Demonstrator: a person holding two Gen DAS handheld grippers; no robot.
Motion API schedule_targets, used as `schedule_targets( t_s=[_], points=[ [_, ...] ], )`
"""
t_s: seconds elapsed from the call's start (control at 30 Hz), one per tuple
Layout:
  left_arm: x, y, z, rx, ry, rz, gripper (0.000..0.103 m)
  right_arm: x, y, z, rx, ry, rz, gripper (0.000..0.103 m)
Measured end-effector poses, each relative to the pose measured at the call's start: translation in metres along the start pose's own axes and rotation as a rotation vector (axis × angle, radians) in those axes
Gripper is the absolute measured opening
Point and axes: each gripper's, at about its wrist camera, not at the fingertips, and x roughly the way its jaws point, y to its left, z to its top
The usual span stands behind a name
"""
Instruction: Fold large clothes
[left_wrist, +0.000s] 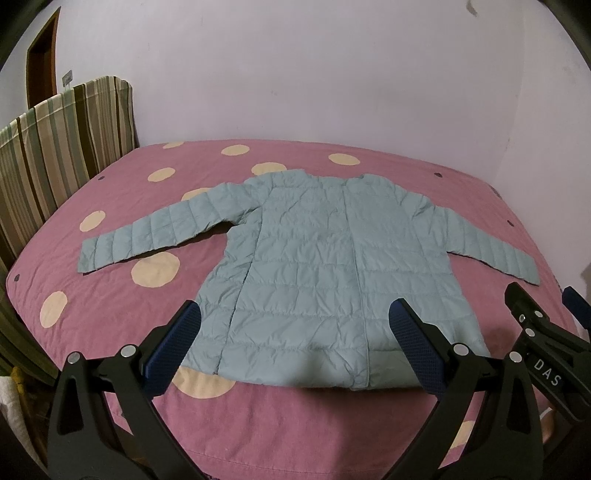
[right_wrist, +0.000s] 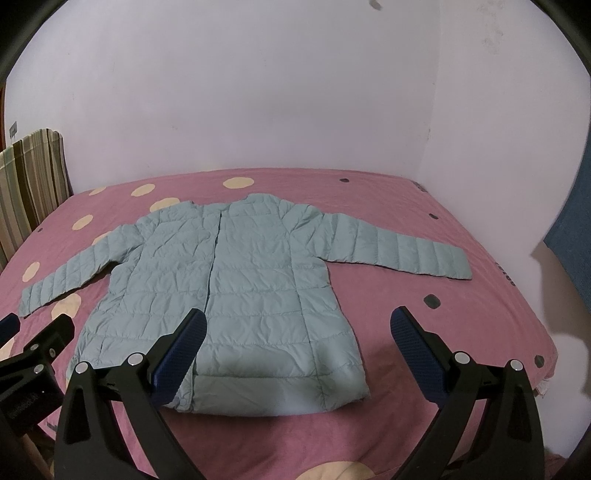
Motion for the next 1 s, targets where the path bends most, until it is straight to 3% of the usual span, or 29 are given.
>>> schedule_targets(
  t_s=[1.0],
  points=[
    [-0.0019, 0.0004, 0.0000, 0.000, 0.004, -0.004, 0.101, 0.0002, 0.0030, -0.0002, -0.004, 0.006, 0.002, 0.099]
  ],
)
